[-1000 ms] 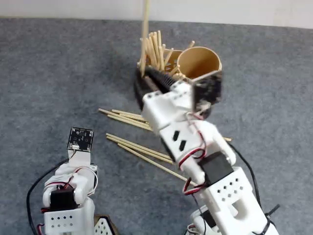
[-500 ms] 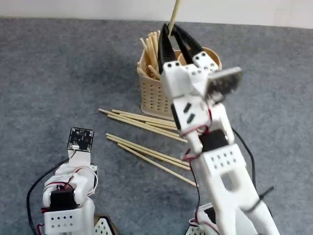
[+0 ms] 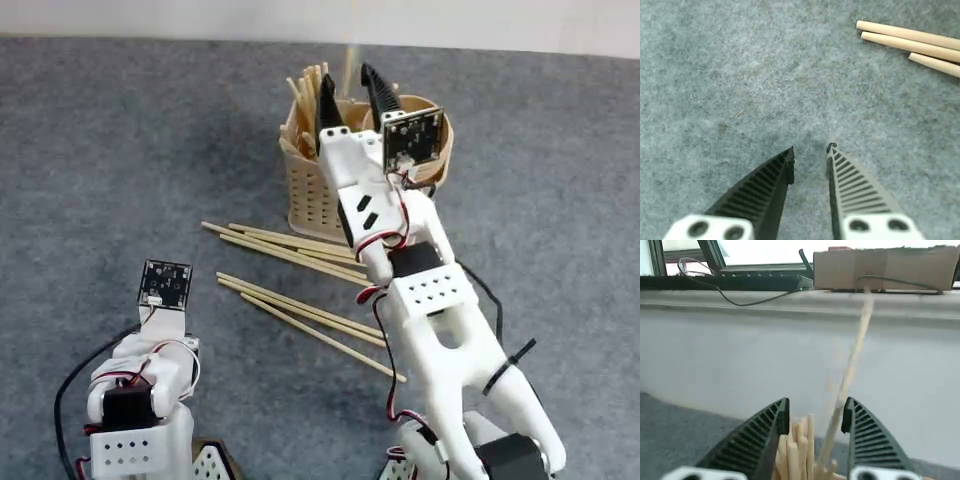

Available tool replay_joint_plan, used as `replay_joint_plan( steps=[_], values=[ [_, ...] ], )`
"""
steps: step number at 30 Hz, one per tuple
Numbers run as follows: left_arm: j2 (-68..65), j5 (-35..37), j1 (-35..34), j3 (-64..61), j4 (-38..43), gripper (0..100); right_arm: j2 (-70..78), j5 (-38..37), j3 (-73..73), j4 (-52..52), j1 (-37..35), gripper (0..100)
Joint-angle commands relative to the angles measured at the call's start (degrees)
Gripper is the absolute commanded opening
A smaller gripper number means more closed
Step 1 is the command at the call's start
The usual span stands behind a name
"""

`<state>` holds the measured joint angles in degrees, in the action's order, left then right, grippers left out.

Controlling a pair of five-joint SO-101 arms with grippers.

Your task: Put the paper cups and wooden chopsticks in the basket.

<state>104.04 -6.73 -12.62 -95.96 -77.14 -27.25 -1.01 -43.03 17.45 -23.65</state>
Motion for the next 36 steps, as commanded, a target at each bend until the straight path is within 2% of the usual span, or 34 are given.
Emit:
replay_joint_plan(
  steps=[1, 6, 12, 19, 26, 36],
  values=[
    [0.0, 0.4, -0.3, -1.2, -0.3, 12, -6.7, -0.5, 1.7, 0.3, -0.4, 15.9],
    [0.0, 0.4, -0.3, -1.2, -0.3, 12, -13.0, -0.4, 2.0, -11.7, -2.3, 14.9],
    [0.0, 0.4, -0.3, -1.2, -0.3, 12, -20.9, -0.3, 1.9, -21.6, -5.4, 14.9],
    [0.0, 0.4, -0.3, -1.2, -0.3, 12, -29.0, -0.3, 2.3, -43.6, -8.7, 14.9],
    [0.0, 0.4, -0.3, -1.2, -0.3, 12, -31.7, -0.5, 2.3, -59.6, -15.0, 14.9],
    [0.0, 0.4, -0.3, -1.2, -0.3, 12, -26.9, -0.5, 1.8, -67.6, -17.9, 14.8]
  ],
)
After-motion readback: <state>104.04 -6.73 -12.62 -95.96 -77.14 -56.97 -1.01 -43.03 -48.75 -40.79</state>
